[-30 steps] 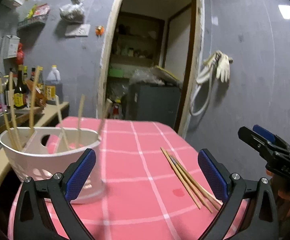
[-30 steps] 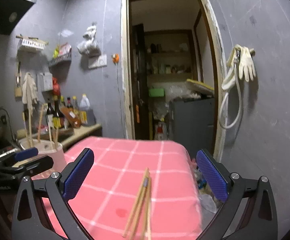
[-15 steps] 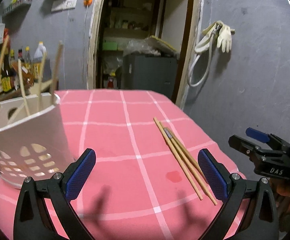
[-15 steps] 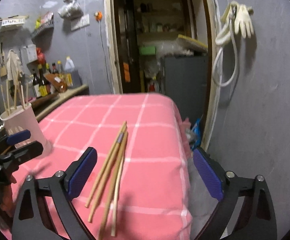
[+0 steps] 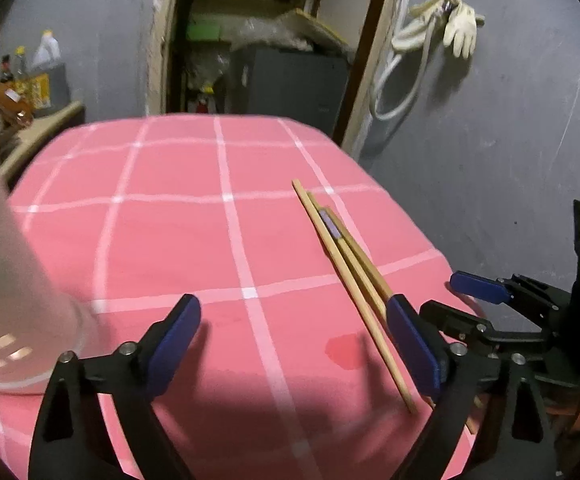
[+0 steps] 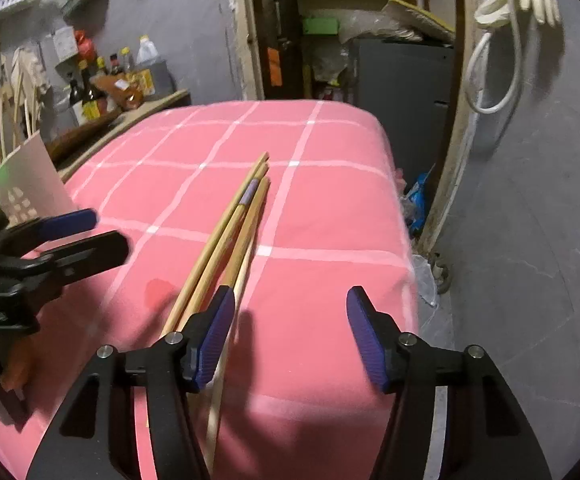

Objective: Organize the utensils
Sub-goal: 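Move both tools back to the last chopsticks on the cloth, then grasp a plain chopstick with the left tool while the right tool grasps another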

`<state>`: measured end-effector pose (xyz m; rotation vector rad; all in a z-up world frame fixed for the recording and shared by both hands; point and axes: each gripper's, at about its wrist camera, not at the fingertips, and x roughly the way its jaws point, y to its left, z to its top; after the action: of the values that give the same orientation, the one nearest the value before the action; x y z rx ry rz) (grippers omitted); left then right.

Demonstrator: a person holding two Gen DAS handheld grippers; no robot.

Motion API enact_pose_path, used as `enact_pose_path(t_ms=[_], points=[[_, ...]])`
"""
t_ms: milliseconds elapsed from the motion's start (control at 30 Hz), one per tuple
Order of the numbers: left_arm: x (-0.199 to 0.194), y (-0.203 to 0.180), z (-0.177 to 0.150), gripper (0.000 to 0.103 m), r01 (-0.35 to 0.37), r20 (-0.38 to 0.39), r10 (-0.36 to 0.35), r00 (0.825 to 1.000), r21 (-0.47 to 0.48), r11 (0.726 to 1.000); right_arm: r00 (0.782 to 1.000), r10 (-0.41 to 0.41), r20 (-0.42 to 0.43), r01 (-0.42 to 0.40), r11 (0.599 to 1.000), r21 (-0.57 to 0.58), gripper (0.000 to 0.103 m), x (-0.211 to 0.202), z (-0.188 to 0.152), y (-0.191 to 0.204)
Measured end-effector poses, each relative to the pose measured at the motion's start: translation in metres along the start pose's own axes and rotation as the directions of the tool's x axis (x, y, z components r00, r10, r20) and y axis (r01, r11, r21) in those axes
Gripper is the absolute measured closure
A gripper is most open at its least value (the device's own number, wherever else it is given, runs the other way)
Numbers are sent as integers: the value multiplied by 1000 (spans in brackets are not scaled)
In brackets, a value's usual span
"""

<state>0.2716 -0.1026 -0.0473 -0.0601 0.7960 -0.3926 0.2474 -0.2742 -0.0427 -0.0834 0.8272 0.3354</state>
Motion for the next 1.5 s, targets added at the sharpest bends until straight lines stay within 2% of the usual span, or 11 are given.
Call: enact_pose_path(t_ms=[67,167,367,467,633,833,967,1200,1300,1367,1500], points=[[9,2,1,25,13,-41,-13,999,-6,1000,1000,2,-15,-2,1000,-7,47,3,0,1],[19,4,1,26,28,-78,-30,997,-17,999,999,8,-38,-9,1000,-12,49,7,0,0],[18,8,1,27,38,-77,-39,996,-24,999,998,13,-67,-14,1000,-25,49,16,5,5],[20,7,3,32,38,-84,-40,996,-24,999,997,2,-74,-5,999,-33,52,19,8,5],[28,2,8,35,42,-92,-43,995,-22,999,997,0,-73,-2,1000,-15,61,25,14,-1],[36,0,15,45,56,-103,-58,993,-20,998,998,5,-67,-4,1000,16,81,25,17,-15],[45,-6,20,53,32,-118,-32,993,-3,999,998,10,-65,-9,1000,23,86,25,17,-17],[59,-14,26,57,-29,-150,32,988,27,999,998,20,-65,-18,999,28,87,27,19,-18],[65,-14,30,67,-42,-170,46,984,30,999,997,30,-64,-28,999,38,91,29,22,-20],[70,-13,36,79,-38,-190,40,981,17,999,997,45,-68,-42,998,56,93,31,24,-23],[77,-8,44,81,-18,-222,16,975,-7,1000,994,75,-79,-66,992,105,93,38,32,-30]])
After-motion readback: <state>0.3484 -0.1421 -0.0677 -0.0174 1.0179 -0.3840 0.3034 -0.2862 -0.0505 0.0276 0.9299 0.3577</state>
